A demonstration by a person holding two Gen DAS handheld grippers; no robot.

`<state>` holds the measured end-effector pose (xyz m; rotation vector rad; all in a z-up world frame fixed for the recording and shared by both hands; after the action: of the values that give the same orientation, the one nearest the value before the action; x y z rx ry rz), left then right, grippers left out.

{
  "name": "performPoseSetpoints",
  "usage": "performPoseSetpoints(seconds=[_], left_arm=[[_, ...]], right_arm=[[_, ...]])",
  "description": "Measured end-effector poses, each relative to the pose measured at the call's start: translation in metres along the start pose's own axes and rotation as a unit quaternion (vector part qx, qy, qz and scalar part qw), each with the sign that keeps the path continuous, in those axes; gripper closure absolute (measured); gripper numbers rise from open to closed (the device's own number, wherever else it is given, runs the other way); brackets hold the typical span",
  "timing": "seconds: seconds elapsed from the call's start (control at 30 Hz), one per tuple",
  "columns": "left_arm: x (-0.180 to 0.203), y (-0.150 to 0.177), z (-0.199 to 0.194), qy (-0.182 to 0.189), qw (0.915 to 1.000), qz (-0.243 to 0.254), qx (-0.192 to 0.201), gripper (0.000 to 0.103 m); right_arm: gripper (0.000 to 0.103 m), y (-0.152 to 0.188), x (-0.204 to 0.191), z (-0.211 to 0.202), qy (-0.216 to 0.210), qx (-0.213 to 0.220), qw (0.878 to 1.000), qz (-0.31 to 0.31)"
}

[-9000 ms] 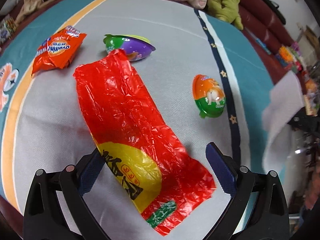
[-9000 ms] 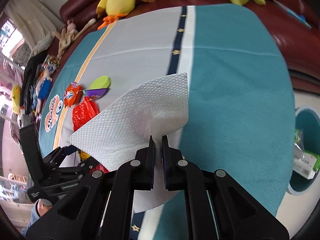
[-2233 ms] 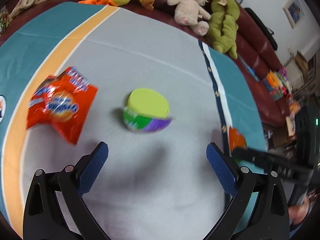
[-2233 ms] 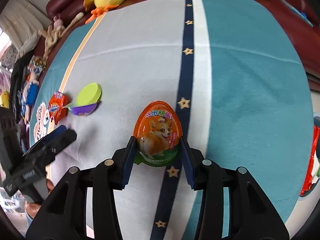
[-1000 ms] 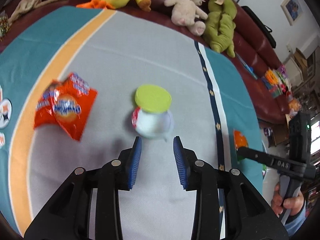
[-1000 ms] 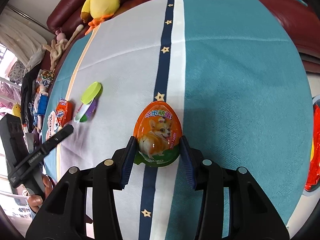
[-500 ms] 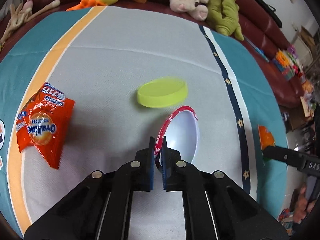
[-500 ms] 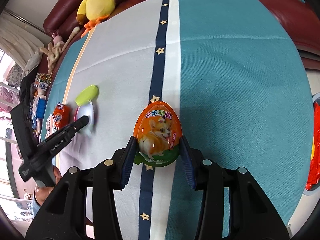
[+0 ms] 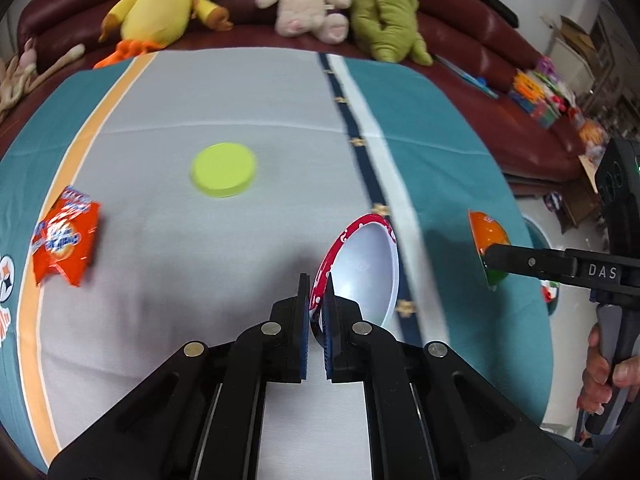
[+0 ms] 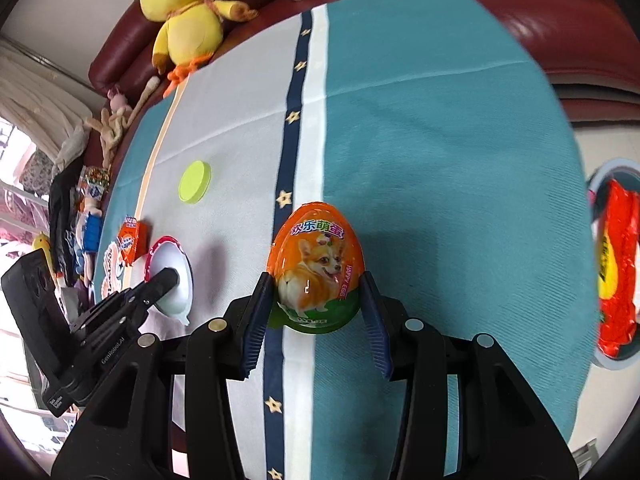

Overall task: Collect trash
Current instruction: 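Carry the egg and white cup over the bin and release both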

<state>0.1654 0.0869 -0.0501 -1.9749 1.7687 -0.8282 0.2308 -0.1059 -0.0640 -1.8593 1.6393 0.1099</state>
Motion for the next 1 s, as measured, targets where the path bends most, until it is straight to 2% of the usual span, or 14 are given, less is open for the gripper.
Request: performPoseSetpoints(seconds=[0.23, 0.43, 0.57, 0.7, 0.9, 1.0], left_arm=[[0.063, -0.003, 0.007, 0.03, 0.999, 0.034, -0.003, 0.097], [0.132, -0.005, 0.024, 0.064, 0.9949, 0.076, -0.018, 0.097], [0.187, -0.005, 0.037, 0.09, 0.9892, 0.112, -0.029, 0.097], [0.25, -0.001, 0.058, 0.12, 0.9795, 0.156, -0.044, 0.097], [0.322, 0.01, 0.099, 0.145, 0.9657, 0.201, -0.079, 0.097], [0.344, 0.015, 0.118, 0.148, 0.962, 0.209, -0.095, 0.097]], right_arm=[[0.061, 0.003, 0.042, -0.037, -0.001, 0.03, 0.999, 0.036], [0.061, 0.006, 0.096, -0.075, 0.003, 0.069, 0.994, 0.081], [0.061, 0.011, 0.147, -0.109, 0.016, 0.101, 0.987, 0.123], [0.061, 0.015, 0.208, -0.146, 0.044, 0.135, 0.976, 0.164], [0.061, 0.024, 0.277, -0.167, 0.07, 0.143, 0.965, 0.208], [0.061, 0.028, 0.298, -0.169, 0.075, 0.142, 0.962, 0.223]])
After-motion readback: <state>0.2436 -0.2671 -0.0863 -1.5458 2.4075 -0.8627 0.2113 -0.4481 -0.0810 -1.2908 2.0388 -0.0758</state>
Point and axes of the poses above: each gripper's, at about its wrist camera, not at the fingertips, and z roughly the way its jaws point, x to its right, y to its underside, the point moved 4 cm from there along z, roughly the way its jaws point, and after that the axes turned 8 degrees about x, right-handed, at the moved point
